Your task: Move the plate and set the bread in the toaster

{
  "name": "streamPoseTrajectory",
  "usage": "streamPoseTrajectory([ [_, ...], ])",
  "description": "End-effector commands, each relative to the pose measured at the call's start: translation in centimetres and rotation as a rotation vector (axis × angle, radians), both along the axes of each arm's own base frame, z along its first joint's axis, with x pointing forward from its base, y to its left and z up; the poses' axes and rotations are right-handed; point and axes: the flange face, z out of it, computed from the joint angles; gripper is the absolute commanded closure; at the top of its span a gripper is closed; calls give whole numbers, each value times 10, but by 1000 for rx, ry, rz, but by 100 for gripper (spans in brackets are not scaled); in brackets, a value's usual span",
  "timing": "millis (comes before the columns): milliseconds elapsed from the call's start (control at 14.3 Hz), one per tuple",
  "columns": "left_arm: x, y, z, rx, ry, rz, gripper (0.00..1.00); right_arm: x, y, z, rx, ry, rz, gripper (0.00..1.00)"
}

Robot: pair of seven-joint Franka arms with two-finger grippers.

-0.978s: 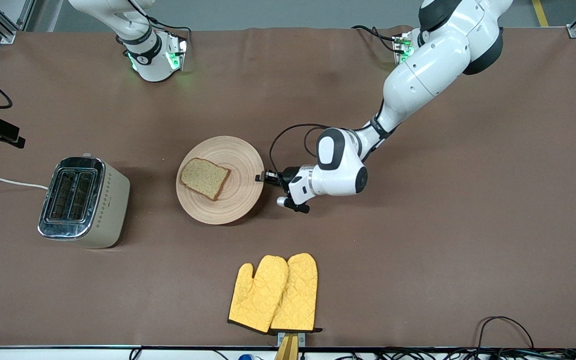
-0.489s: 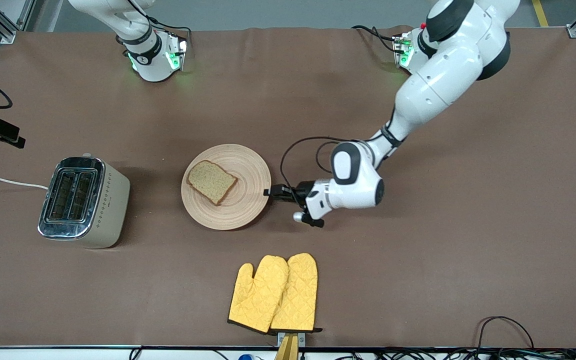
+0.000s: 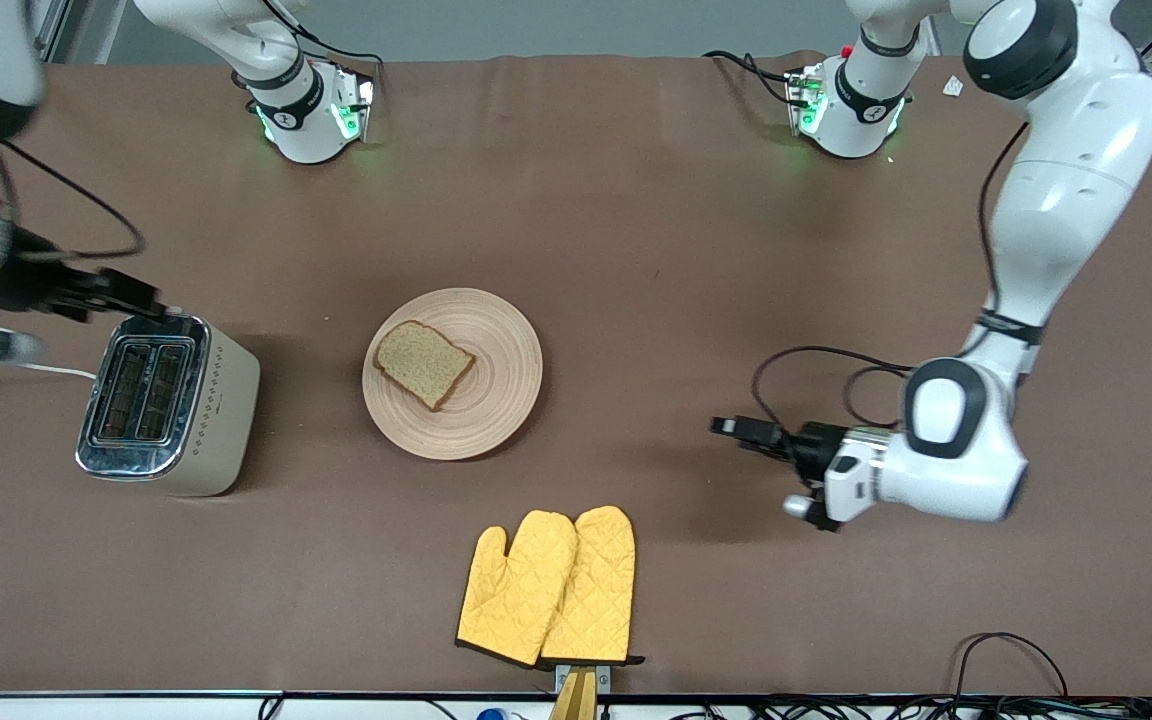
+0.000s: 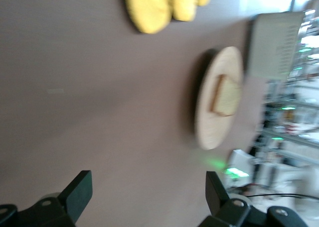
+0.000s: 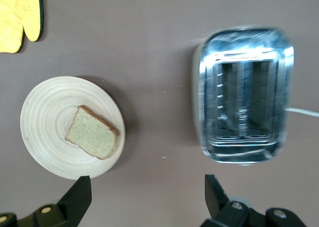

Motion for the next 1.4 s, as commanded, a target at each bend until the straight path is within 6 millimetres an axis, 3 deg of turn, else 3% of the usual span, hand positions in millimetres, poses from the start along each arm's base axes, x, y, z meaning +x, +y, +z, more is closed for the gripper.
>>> streamPoseTrajectory([
  [0,5,16,66,249,-168,-93,0,-19,45,-71,-14,48,-48,0],
  [140,5,27,124,466,-313,-178,0,-45,87,-125,-37,57,-126,0],
  [210,1,29,152,552,-362,-216,0,-57,101,-142,-41,44,-160,0],
  [349,-24,8,221,738,-452,-294,0,-75,125,-169,-63,59,-227,0],
  [489,-48,19,272,804,-421,-227,0,-91,140,-189,-80,67,-265,0],
  [629,-61,39,297,801,-338,-84,0,-108,147,-216,-70,31,-261,0],
  [839,-88,67,338,767,-256,97,0,-115,157,-231,-44,-24,-261,0],
  [1118,-124,64,376,832,-311,139,0,-116,156,-255,-29,-73,-280,0],
  [1328,-138,58,381,855,-340,159,0,-122,154,-299,-24,-148,-283,0],
])
